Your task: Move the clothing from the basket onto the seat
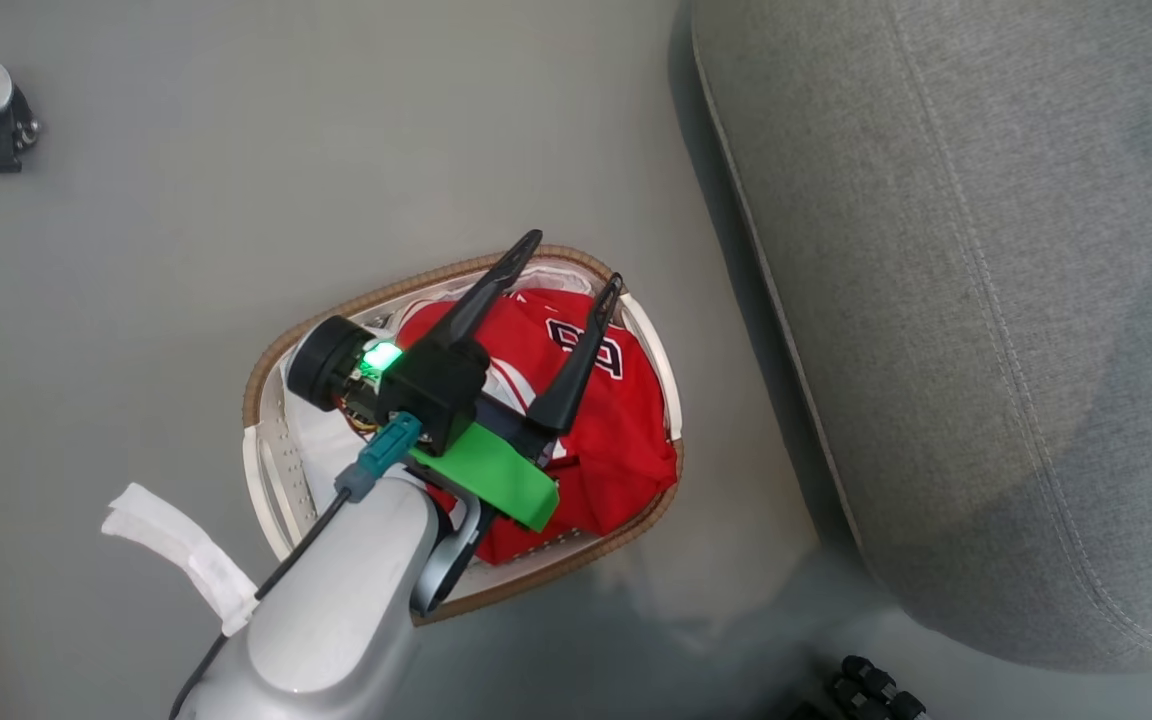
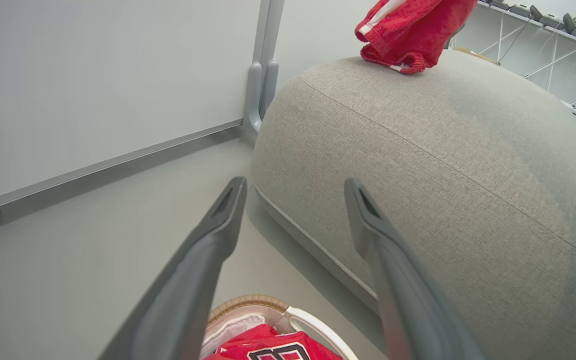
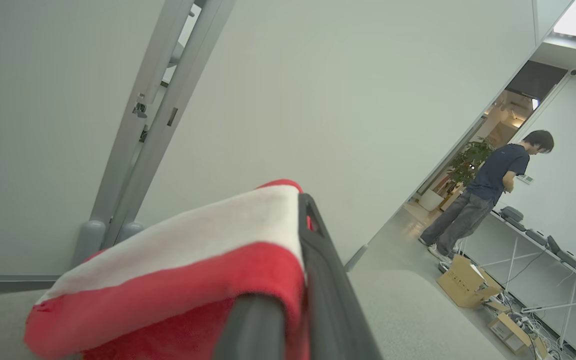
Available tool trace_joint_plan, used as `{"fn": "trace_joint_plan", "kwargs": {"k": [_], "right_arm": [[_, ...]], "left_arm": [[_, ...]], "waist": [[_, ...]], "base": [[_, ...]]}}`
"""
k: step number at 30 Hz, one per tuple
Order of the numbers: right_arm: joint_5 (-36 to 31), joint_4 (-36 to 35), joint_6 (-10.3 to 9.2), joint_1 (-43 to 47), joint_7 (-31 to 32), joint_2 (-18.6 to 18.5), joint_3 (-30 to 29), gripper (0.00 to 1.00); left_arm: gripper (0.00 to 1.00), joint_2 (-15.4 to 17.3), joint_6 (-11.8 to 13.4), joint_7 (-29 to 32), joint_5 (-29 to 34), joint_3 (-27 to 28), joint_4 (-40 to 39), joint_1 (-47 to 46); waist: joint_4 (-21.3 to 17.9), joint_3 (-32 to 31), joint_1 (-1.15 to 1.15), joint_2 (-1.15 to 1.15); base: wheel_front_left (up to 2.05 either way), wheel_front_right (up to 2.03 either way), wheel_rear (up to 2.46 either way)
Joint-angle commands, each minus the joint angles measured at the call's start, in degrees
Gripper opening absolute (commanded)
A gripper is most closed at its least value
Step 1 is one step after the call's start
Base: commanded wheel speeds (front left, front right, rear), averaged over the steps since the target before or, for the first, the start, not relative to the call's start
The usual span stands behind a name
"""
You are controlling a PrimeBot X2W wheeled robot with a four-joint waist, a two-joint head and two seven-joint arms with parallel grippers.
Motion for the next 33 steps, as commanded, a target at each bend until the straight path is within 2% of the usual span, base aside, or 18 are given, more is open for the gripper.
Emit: {"fn": "trace_joint_plan", "kwargs": {"k": [1,10,11,12,13,14,26,33], "right_arm": [[-0.3,0.7,-0.08,2.2,-0.1,0.7,-0.4,0.0],[-0.2,5.1,-0.08,11.0,-0.1,5.5,-0.5,0.01],[-0.1,5.4,-0.08,11.5,-0.1,5.8,-0.3,0.22],[0.1,5.7,-0.08,12.1,-0.1,6.2,0.0,0.33],[0.3,5.8,-0.08,12.5,-0.1,6.5,0.3,0.74],[0.7,5.8,-0.08,13.1,-0.1,6.9,0.7,1.0],[4.4,1.0,-0.08,23.0,-0.1,9.5,5.7,1.0],[5.0,1.9,-0.08,25.3,-0.1,8.6,7.5,1.0]], "left_arm": [[1.0,0.5,-0.1,-0.1,0.2,0.5,0.0,-0.7],[1.0,1.4,-0.1,-0.1,1.0,2.1,0.3,1.0],[1.0,1.4,-0.1,-0.1,1.0,2.2,0.4,1.1],[1.0,1.4,-0.1,-0.1,1.0,2.3,0.5,1.2],[1.0,1.4,-0.1,-0.1,1.0,2.3,0.6,1.2],[1.0,1.4,-0.1,-0.1,1.0,2.4,0.8,1.3],[1.0,0.9,-0.1,-0.1,-0.6,5.0,0.6,4.0],[1.0,0.6,-0.1,-0.1,-1.0,7.3,1.0,6.3]], "waist": [[0.5,1.4,-0.01,0.0],[-1.1,1.9,-0.01,0.0],[-1.2,1.9,-0.01,0.0],[-1.3,1.7,-0.01,0.0],[-1.4,1.6,-0.01,0.0],[-1.5,1.4,-0.01,0.0],[-1.9,-3.2,-0.01,0.0],[-0.9,-8.9,-0.01,0.0]], "base": [[0.0,0.0,0.0],[0.0,0.0,0.0],[0.0,0.0,0.0],[0.0,0.0,0.0],[0.0,0.0,0.0],[0.0,0.0,0.0],[0.0,0.0,0.0],[0.0,0.0,0.0]]}}
